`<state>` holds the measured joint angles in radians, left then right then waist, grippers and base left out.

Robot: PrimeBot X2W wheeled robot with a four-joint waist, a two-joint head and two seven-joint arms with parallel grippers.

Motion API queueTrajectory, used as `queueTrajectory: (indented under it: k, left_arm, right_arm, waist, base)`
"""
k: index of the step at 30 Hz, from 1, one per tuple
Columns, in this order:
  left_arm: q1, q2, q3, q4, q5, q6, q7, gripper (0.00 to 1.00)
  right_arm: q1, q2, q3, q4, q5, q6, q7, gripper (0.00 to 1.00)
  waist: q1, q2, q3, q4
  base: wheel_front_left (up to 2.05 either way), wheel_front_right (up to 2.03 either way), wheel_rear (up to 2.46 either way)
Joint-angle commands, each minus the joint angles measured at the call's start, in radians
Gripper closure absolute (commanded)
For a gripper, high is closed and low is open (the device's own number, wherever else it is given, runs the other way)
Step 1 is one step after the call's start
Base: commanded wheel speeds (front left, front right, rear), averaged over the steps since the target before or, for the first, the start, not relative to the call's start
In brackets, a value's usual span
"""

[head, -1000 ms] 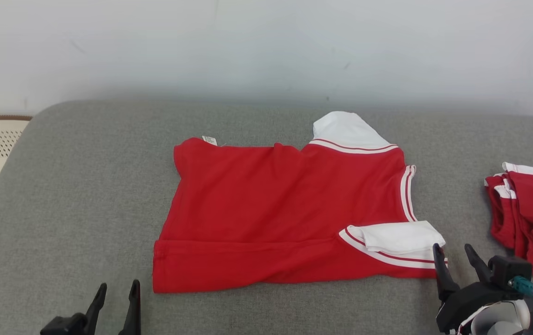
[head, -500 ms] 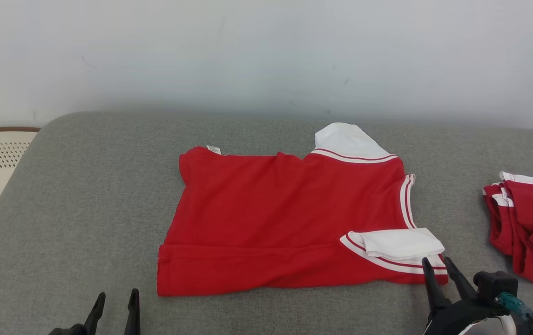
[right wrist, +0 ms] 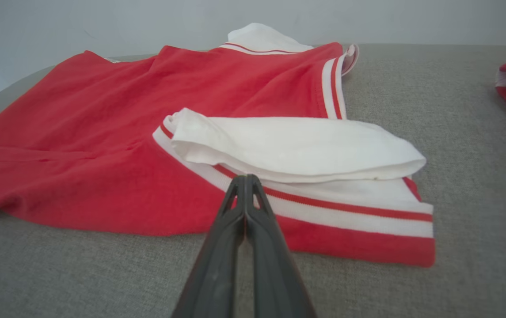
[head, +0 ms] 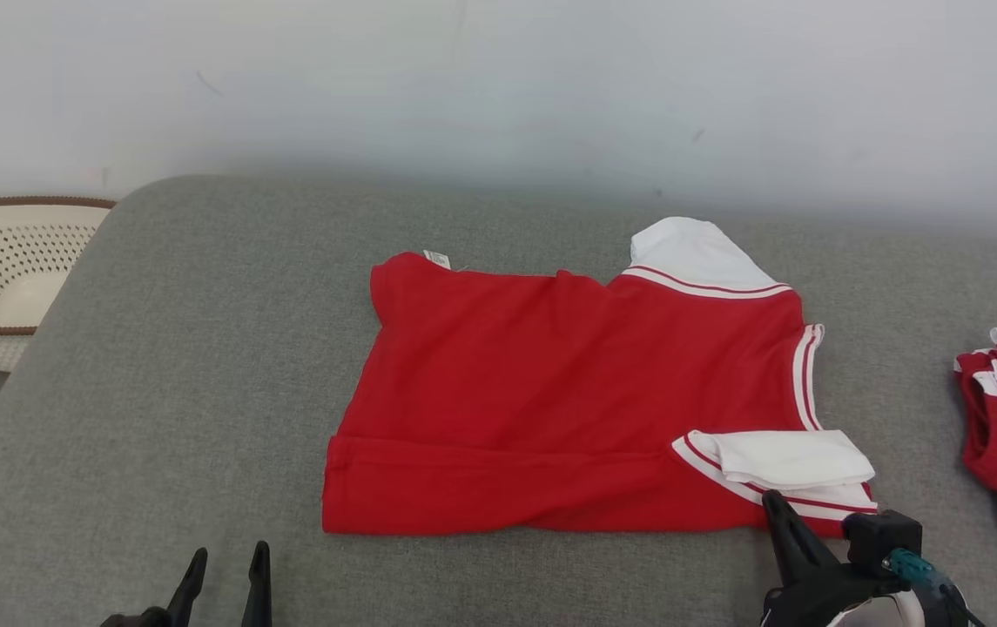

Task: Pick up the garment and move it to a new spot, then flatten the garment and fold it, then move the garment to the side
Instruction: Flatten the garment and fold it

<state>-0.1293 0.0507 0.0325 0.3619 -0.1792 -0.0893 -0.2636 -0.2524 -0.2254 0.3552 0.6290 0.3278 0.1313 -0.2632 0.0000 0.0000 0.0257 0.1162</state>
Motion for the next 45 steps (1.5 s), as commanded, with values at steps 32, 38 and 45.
queueTrajectory:
  k: [32,38,45]
  left_arm:
    - [-0.071,0.0,-0.049,0.005,-0.039,0.005,0.0,0.0]
    - [-0.079,0.0,-0.057,0.004,-0.045,0.003,0.0,0.0]
    - [-0.093,0.0,-0.078,0.004,-0.053,0.008,0.0,0.0]
  right_arm:
    - [-0.178,-0.006,-0.075,0.126,-0.022,-0.001,-0.001,1.0]
    - [-0.251,-0.015,-0.079,0.174,-0.035,-0.001,-0.001,1.0]
    - [-0.371,-0.008,-0.061,0.3,-0.055,-0.001,-0.001,1.0]
  waist:
    - [0.0,0.0,0.092,0.049]
    - [0.0,0.0,0.104,0.065]
    - [0.0,0.0,0.115,0.091]
  base:
    - [0.0,0.0,0.0]
    - [0.0,0.0,0.0]
    - [0.0,0.0,0.0]
